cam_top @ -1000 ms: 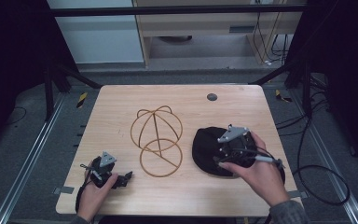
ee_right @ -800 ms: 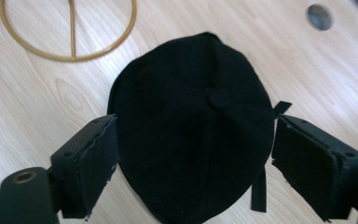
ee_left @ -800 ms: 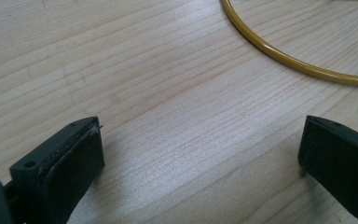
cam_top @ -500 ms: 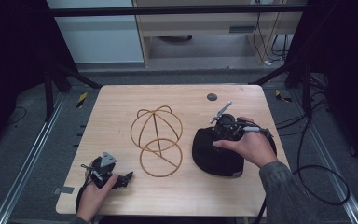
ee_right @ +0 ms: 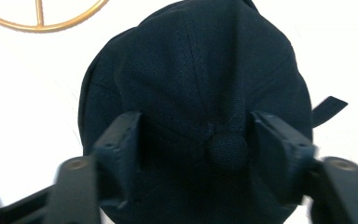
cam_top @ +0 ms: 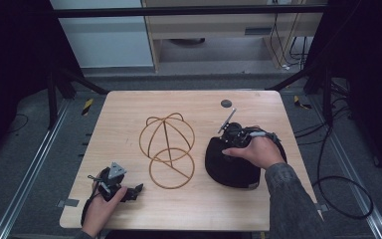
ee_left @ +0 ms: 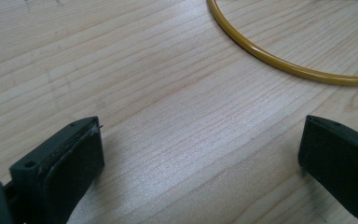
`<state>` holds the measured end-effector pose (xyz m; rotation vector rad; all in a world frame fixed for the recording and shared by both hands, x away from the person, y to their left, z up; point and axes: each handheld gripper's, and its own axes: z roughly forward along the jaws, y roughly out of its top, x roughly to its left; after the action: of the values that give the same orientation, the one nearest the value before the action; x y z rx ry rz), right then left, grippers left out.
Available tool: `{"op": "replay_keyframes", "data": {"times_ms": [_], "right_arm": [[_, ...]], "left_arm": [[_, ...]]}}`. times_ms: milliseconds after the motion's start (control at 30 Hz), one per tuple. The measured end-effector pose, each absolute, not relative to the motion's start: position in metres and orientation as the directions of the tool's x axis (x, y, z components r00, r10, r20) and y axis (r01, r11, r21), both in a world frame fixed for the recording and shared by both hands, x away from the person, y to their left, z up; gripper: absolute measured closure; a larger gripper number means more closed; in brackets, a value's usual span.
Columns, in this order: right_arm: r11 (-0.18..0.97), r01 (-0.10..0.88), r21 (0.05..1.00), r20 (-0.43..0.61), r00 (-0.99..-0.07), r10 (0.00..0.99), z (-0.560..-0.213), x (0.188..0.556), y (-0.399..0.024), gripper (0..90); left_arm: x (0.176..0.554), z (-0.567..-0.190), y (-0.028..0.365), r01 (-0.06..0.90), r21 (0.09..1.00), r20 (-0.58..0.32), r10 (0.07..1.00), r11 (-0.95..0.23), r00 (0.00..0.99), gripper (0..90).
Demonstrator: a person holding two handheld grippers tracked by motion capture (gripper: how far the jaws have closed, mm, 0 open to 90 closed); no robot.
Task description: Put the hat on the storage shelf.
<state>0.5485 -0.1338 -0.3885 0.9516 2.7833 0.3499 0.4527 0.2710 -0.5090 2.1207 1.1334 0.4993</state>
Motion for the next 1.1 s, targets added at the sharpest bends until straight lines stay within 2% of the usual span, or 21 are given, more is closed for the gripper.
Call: {"op": "replay_keyframes", "data": {"times_ms": [33, 67, 100, 133, 167, 200, 300, 500, 767, 1100], "right_arm": [[0.768, 0.578, 0.278, -0.092, -0.779, 0.620, -0.389, 0.549, -0.134, 39.8], [0.767, 0.580, 0.276, -0.085, -0.780, 0.620, -0.388, 0.549, -0.136, 48.5], [0.767, 0.580, 0.276, -0.085, -0.780, 0.620, -0.388, 0.549, -0.136, 48.5], [0.767, 0.580, 0.273, -0.086, -0.780, 0.620, -0.387, 0.549, -0.138, 58.0], [0.767, 0.580, 0.273, -0.086, -0.780, 0.620, -0.387, 0.549, -0.138, 58.0], [0.771, 0.574, 0.274, -0.090, -0.783, 0.615, -0.386, 0.549, -0.140, 63.0], [0.772, 0.574, 0.272, -0.074, -0.787, 0.612, -0.383, 0.548, -0.144, 69.5], [0.766, 0.576, 0.286, -0.063, -0.786, 0.615, -0.375, 0.545, -0.151, 71.7], [0.757, 0.568, 0.323, -0.060, -0.786, 0.615, -0.348, 0.539, -0.158, 71.8], [0.718, 0.543, 0.435, -0.055, -0.780, 0.624, -0.290, 0.526, -0.170, 71.7]], "left_arm": [[0.453, -0.509, 0.271, 0.578, 0.713, 0.019, 0.836, -0.396, 0.549, 0.0], [0.453, -0.509, 0.271, 0.578, 0.713, 0.019, 0.836, -0.396, 0.549, 0.0], [0.453, -0.509, 0.271, 0.578, 0.713, 0.019, 0.835, -0.396, 0.549, 0.0], [0.453, -0.509, 0.271, 0.578, 0.713, 0.019, 0.836, -0.396, 0.549, 0.0], [0.453, -0.509, 0.271, 0.578, 0.713, 0.019, 0.836, -0.396, 0.549, 0.0], [0.453, -0.509, 0.271, 0.578, 0.713, 0.019, 0.836, -0.396, 0.549, 0.0], [0.453, -0.509, 0.271, 0.578, 0.713, 0.019, 0.836, -0.396, 0.549, 0.0], [0.453, -0.509, 0.271, 0.578, 0.713, 0.019, 0.835, -0.397, 0.550, 0.0], [0.452, -0.509, 0.271, 0.578, 0.712, 0.020, 0.834, -0.399, 0.551, 0.0], [0.452, -0.509, 0.271, 0.580, 0.710, 0.020, 0.834, -0.401, 0.552, 0.0]]}}
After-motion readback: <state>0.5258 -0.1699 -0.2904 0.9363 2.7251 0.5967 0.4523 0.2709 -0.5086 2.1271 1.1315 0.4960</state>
